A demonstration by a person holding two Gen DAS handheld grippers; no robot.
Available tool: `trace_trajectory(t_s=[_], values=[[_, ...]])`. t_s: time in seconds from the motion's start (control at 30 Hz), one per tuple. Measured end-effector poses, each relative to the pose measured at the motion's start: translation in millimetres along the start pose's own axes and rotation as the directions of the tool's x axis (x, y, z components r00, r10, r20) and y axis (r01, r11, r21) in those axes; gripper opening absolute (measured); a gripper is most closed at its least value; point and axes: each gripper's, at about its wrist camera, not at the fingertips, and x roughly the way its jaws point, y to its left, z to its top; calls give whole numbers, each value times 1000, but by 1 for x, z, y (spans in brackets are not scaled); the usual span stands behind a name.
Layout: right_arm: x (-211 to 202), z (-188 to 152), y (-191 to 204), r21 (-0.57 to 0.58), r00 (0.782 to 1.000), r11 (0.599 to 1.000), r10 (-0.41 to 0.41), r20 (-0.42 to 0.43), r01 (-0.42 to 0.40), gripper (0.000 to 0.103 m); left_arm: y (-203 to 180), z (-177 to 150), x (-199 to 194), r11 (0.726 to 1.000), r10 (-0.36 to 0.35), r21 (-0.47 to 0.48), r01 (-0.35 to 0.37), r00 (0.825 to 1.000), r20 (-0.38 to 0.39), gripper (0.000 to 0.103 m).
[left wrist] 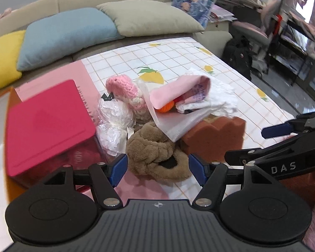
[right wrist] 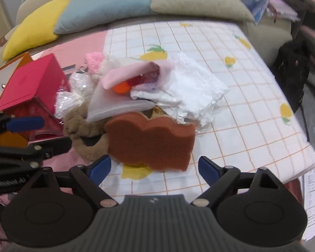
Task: Organize soft objects
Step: 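Reach the left tool to the brown plush while the right tool reaches the brown sponge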
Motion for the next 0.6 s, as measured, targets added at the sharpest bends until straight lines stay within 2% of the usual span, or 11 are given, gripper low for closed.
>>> trace_trajectory(t_s=[0.13, 0.33, 0.47, 0.6], values=[[14, 11, -9, -48, 999, 998, 39, 3, -39, 98, 1, 1, 22, 999, 37, -7, -37, 999, -17, 80], [41, 24, -21, -100, 996, 992, 72, -52, -77, 98, -5, 1, 39, 997, 71, 24, -70, 997, -27, 83], [59, 28, -32, -59, 993, 994, 90, -81, -95, 98, -14, 2, 48, 993, 102, 67, -101, 995, -15, 86], [68, 28, -45, 44, 977, 982, 189, -97, -185, 95, -16, 3, 55, 992, 114, 55, -113, 993, -21, 86]])
